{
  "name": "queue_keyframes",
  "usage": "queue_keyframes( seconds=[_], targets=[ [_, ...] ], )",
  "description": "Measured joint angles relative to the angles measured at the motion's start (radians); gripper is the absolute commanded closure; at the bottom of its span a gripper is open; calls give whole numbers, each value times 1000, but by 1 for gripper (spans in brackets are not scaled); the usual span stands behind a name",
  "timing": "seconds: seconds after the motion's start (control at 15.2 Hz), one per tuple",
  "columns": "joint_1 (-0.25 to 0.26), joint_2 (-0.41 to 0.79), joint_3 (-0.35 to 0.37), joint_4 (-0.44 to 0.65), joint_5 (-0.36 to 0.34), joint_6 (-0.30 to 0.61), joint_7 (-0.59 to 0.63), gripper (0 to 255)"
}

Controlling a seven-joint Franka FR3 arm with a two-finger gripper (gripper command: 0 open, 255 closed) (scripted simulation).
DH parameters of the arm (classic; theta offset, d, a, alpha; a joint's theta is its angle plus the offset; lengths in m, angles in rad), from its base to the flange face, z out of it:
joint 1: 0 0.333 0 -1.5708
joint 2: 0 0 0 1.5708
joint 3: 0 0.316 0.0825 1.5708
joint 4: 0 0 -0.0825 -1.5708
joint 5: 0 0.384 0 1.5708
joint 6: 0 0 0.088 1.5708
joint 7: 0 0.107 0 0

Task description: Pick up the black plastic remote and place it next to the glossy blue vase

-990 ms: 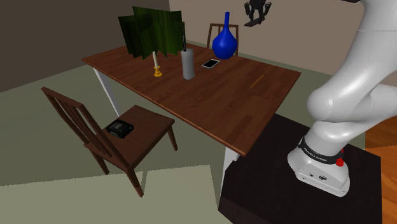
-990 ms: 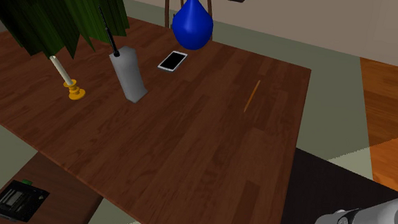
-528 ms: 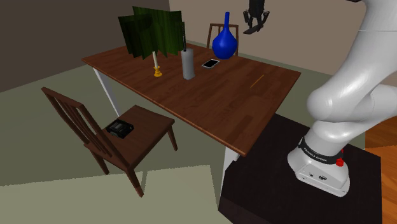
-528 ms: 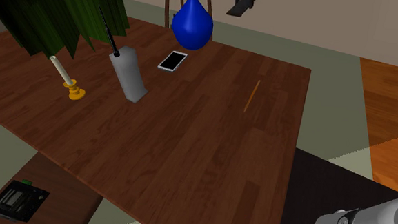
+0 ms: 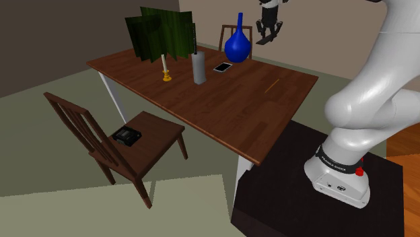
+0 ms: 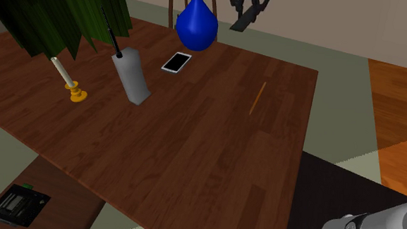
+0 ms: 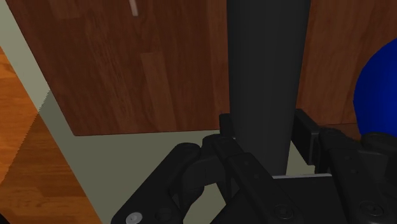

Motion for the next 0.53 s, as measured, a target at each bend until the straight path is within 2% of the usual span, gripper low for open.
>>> queue_keyframes(
  seconds=[0.53],
  targets=[
    [-1,15,-3,-84,-14,96,26,255]
  ],
)
